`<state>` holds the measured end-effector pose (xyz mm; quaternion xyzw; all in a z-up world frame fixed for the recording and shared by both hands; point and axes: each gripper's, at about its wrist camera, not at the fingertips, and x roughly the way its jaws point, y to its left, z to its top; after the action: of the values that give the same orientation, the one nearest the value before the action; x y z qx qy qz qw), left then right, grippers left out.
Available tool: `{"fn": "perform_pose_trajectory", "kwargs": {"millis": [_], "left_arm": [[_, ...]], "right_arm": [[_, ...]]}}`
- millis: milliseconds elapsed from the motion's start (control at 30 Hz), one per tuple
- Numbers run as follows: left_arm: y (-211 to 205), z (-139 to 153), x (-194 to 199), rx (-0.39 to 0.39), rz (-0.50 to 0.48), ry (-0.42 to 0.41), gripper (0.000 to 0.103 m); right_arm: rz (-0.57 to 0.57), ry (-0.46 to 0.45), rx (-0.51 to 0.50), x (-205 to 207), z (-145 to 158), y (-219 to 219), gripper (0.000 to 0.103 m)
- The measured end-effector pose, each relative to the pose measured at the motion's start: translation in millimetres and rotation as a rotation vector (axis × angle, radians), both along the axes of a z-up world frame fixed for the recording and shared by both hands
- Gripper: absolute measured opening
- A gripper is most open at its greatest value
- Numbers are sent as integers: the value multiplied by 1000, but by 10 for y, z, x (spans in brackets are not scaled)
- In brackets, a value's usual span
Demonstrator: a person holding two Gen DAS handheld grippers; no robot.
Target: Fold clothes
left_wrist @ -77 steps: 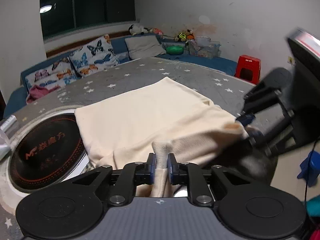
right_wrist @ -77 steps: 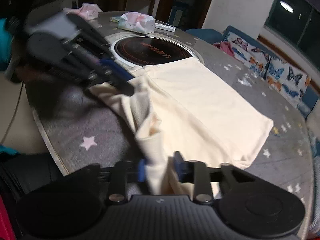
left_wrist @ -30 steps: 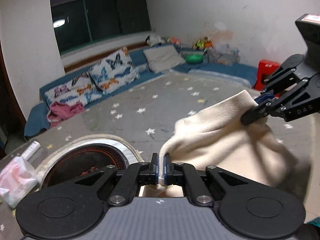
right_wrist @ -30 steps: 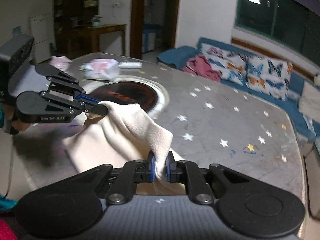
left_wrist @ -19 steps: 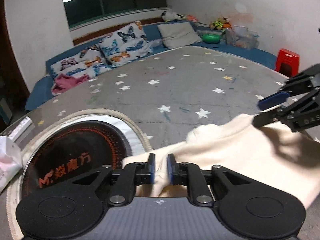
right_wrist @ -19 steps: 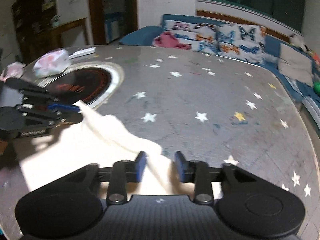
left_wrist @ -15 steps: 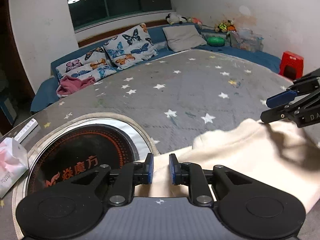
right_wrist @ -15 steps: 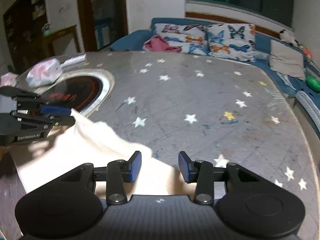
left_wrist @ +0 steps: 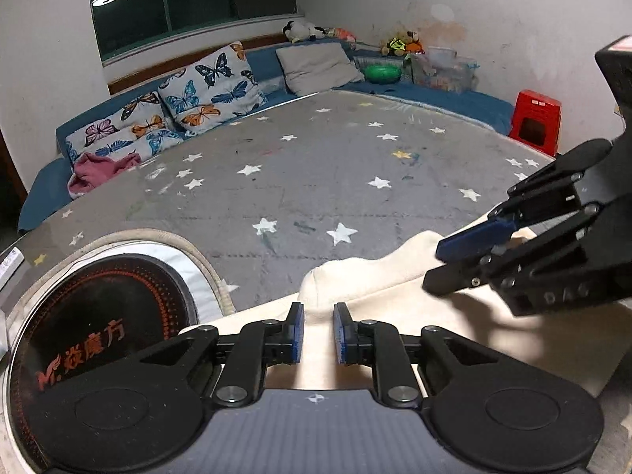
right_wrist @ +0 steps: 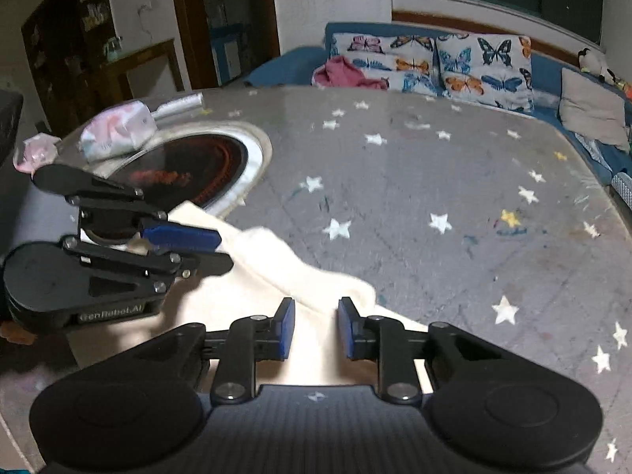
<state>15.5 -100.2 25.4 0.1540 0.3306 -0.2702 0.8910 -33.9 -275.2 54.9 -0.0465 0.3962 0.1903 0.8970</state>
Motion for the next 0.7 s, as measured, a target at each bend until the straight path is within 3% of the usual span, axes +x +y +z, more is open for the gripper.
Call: {"fn": "perform_pose_trajectory", "kwargs": {"millis": [300, 500, 600, 700], "left_arm": [[2, 1, -38, -3, 10, -12, 20], [-3, 25, -81, -7, 15, -18, 20], [37, 118, -184, -23, 12, -29, 20], [94, 220, -368, -38, -1, -49, 25]], "right_arm": [[-32, -19, 3, -224, 216, -227, 22], [-87, 26, -21, -387, 74, -464, 20], [-119, 39, 53, -362, 68, -591, 19], [-127, -3, 44, -389, 183, -598, 20]]}}
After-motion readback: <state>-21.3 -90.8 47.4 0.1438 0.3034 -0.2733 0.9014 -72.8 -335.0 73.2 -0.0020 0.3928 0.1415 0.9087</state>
